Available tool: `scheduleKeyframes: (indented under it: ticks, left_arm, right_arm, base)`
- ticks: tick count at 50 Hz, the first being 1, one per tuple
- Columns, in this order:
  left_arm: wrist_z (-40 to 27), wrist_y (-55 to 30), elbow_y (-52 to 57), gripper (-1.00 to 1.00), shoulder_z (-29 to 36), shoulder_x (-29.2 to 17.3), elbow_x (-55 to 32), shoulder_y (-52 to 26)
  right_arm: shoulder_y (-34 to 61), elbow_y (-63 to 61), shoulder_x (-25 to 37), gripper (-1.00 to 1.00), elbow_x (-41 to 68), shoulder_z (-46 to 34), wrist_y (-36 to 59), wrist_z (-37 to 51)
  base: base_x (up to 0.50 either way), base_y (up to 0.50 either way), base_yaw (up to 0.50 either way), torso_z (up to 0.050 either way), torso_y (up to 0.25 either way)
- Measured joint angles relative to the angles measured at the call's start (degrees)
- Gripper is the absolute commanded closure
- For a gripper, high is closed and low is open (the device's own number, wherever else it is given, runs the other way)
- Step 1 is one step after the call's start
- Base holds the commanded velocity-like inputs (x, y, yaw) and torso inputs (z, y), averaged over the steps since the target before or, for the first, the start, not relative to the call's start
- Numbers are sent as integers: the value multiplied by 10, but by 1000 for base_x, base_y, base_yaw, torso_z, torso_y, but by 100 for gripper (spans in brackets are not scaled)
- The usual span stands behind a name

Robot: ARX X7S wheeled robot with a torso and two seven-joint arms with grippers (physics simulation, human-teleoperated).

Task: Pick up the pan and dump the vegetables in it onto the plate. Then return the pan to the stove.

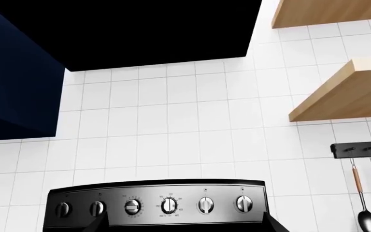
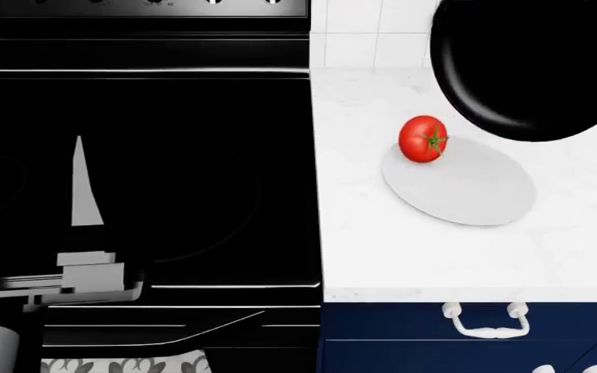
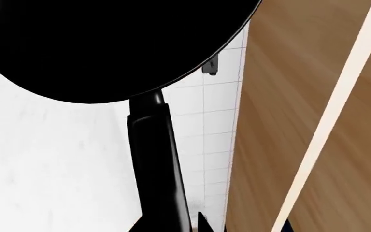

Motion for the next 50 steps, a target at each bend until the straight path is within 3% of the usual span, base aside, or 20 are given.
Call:
scheduleKeyframes:
  ticks: [17, 33, 50]
  left_arm:
    - [1, 1, -2, -100, -1, -1, 1, 2]
    - [1, 3, 0, -100, -4, -4, 0, 3]
    - [0, 5, 0, -100, -4, -5, 2, 5]
  right_arm:
    - [3, -18, -14, 100, 191, 93, 0, 75]
    - [-25, -12, -63, 100, 523, 254, -59, 171]
    - [-28, -3, -117, 100, 678, 311, -79, 202]
  base:
    - [0, 0, 0, 1, 1]
    - [0, 0, 0, 1, 2]
    - [0, 0, 0, 0, 1]
